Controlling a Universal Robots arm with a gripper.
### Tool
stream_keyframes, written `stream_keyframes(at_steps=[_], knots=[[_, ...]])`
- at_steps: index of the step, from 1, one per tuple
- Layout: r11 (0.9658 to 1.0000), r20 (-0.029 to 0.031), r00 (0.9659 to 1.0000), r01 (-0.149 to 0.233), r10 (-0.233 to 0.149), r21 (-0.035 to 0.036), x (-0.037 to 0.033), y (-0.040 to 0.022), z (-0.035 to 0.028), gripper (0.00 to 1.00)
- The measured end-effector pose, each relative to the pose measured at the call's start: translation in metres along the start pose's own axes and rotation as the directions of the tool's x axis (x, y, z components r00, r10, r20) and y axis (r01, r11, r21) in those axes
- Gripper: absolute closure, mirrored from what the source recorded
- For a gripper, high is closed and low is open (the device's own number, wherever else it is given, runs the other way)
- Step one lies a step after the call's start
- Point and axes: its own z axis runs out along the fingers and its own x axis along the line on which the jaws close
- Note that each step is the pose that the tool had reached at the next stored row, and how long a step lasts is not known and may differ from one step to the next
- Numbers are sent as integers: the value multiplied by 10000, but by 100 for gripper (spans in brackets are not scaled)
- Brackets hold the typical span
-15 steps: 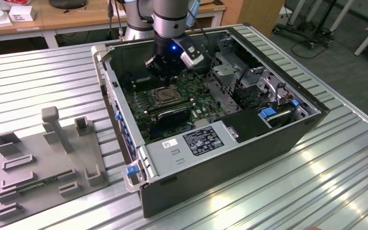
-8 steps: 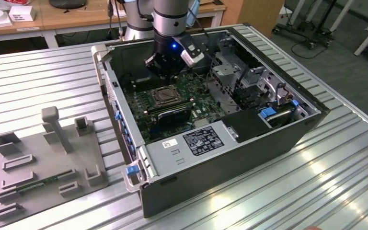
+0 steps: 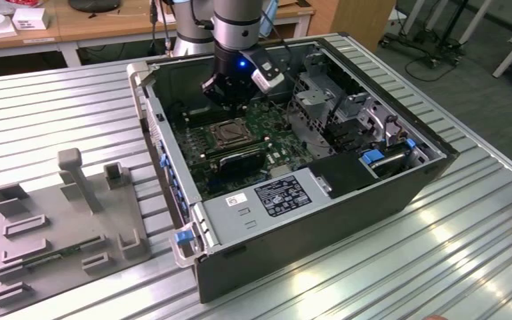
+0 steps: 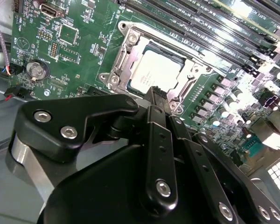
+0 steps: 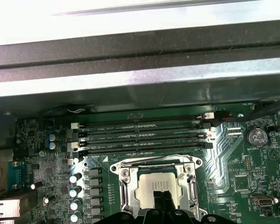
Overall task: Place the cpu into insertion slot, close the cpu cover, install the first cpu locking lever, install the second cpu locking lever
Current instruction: 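Install the second cpu locking lever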
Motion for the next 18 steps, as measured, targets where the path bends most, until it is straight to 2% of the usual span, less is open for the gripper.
stream_keyframes(at_steps=[13,18], knots=[[10000,1,10000,-2,2,-3,-7,-75,-4,89],[10000,2,10000,-1,1,-3,-11,-125,-7,89]])
